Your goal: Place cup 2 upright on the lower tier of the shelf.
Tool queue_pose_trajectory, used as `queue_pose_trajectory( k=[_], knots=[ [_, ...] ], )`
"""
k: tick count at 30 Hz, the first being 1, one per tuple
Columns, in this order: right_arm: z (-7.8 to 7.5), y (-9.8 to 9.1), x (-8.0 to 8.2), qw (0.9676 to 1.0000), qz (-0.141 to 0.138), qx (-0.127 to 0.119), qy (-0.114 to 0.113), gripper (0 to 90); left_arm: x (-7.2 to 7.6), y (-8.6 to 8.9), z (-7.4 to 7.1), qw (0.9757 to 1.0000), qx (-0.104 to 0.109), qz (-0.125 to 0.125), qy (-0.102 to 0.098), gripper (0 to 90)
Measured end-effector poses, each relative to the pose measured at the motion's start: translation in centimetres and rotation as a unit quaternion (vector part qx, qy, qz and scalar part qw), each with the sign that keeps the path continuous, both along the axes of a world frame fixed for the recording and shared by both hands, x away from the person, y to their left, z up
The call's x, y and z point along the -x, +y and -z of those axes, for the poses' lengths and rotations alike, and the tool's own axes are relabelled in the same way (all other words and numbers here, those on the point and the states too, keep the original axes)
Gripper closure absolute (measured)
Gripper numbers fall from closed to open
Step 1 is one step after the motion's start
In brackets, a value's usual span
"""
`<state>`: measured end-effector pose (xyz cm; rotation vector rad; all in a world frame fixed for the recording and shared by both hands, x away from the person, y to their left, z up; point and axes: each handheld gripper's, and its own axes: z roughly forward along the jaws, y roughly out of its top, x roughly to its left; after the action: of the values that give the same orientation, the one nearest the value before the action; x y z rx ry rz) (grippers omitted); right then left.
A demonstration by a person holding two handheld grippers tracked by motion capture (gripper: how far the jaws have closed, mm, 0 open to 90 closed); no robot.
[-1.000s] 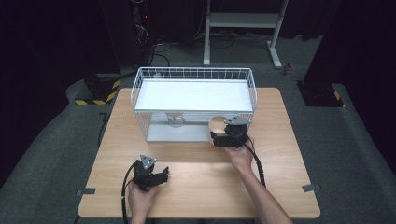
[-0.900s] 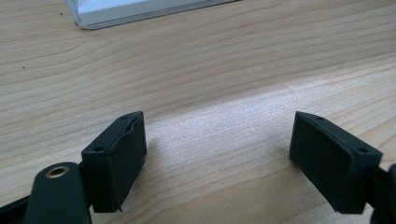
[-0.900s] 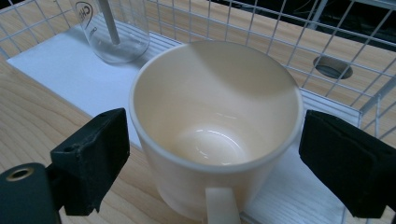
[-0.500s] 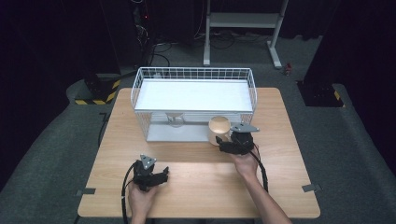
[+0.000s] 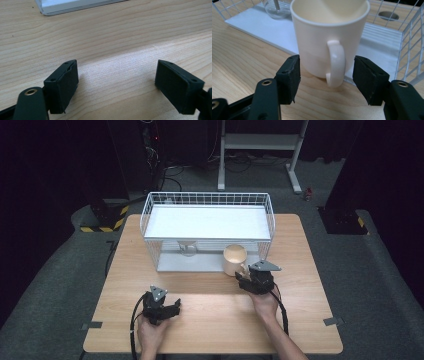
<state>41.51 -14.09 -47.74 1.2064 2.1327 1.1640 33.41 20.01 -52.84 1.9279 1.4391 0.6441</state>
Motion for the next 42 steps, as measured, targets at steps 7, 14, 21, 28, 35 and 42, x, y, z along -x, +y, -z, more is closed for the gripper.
queue_pose_trajectory(
  k=[7,14,21,28,35,42],
  knots=[
    [0.5,0.3,-0.1,0.9999,0.003,0.006,0.007,41.3,0.0,0.0,0.0,1.0,0.0,0.0,0.0,19.0],
    [0.9,0.8,-0.4,0.9996,0.016,0.023,0.006,42.0,0.0,0.0,0.0,1.0,0.0,0.0,0.0,19.0],
    [1.1,1.2,-0.5,0.9993,0.024,0.028,-0.002,46.1,0.0,0.0,0.0,1.0,0.0,0.0,0.0,19.0],
    [1.2,1.6,-0.7,0.9991,0.023,0.035,0.0,48.1,0.0,0.0,0.0,1.0,0.001,0.0,0.0,19.0],
    [1.1,1.9,-0.9,0.9987,0.032,0.04,-0.004,47.8,0.0,0.0,0.0,1.0,0.0,0.0,0.0,19.0],
    [1.2,2.4,-1.3,0.9984,0.04,0.04,-0.001,47.7,0.0,0.0,0.0,1.0,0.001,0.0,0.0,19.0]
  ],
)
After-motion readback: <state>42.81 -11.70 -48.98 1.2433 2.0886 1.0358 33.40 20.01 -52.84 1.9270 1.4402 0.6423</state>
